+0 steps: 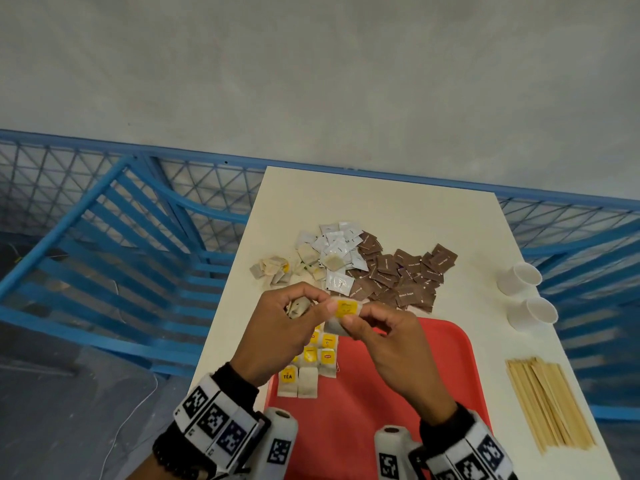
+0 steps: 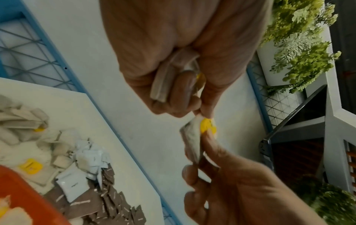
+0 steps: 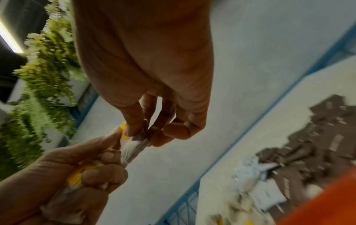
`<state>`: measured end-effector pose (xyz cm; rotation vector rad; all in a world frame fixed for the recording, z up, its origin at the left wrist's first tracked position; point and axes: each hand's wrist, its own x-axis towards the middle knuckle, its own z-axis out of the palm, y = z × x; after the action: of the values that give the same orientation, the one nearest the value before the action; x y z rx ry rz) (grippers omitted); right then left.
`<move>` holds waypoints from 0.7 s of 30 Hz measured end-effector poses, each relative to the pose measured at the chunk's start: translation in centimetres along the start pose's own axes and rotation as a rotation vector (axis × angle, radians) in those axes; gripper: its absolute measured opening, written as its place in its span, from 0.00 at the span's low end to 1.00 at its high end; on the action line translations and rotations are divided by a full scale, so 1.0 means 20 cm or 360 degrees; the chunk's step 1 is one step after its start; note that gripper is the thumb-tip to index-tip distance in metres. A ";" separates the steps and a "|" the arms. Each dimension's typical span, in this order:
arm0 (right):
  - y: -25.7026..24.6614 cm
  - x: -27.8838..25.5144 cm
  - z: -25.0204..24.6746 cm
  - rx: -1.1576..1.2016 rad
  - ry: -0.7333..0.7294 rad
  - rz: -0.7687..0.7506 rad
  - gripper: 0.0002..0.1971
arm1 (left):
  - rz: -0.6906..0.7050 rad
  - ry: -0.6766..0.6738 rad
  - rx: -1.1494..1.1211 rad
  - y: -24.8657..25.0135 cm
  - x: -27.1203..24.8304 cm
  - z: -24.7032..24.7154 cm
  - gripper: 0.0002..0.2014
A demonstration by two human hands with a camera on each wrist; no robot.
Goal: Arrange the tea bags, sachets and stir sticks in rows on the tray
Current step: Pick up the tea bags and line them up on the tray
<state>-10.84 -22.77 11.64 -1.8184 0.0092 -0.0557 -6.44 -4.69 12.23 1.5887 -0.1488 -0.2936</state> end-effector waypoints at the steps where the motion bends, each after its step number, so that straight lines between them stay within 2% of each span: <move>1: 0.06 -0.01 0.00 0.0005 -0.0039 0.0102 0.08 | -0.0038 0.0022 -0.0007 -0.02 -0.01 -0.01 0.04; 3: 0.24 -0.02 0.02 -0.0049 -0.0106 0.0378 0.08 | -0.0145 0.0071 -0.0045 -0.08 -0.03 -0.05 0.05; 6: 0.54 -0.06 0.10 -0.0180 -0.0080 0.0782 0.06 | -0.0341 0.0096 -0.0092 -0.17 -0.08 -0.13 0.09; 9: 0.75 -0.11 0.21 -0.0190 -0.0042 0.1027 0.07 | -0.0460 0.0108 -0.0045 -0.26 -0.13 -0.19 0.10; 15: 0.87 -0.11 0.32 -0.0382 0.0113 0.1149 0.08 | -0.0656 0.0138 -0.0082 -0.37 -0.16 -0.25 0.12; 21: 0.84 -0.10 0.34 -0.0629 0.0229 0.1138 0.12 | -0.0657 0.0087 -0.0125 -0.37 -0.15 -0.25 0.16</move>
<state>-12.17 -20.27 -6.45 -2.0988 0.8153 0.3432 -8.58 1.19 5.29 1.5391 0.2347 -0.5682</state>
